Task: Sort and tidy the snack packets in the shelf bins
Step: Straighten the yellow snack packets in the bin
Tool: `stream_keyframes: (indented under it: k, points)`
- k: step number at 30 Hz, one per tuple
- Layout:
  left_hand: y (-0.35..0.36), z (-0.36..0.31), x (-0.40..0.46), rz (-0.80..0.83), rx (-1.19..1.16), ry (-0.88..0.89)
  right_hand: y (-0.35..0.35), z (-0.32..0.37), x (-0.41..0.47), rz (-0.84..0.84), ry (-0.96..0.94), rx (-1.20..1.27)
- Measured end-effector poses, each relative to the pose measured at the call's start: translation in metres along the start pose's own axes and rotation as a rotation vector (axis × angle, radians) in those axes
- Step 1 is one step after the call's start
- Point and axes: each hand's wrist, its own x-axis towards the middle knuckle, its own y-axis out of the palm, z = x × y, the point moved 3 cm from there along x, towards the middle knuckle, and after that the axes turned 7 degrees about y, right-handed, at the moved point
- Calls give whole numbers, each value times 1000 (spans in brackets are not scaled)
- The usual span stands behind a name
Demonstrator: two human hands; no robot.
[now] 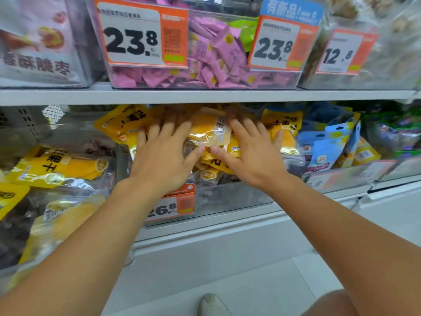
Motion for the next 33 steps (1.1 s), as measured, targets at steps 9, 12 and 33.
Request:
stream_keyframes:
  k: [9,12,33]
  points:
    - [3,-16,-3,-11,41,-15,-10,-12,-10,-117,291,-25]
    - [5,-19,-5,26,27,-86,-7,-23,-15,-27,388,85]
    - [3,-9,55,215,-83,-143,1,-23,29,-233,-9,307]
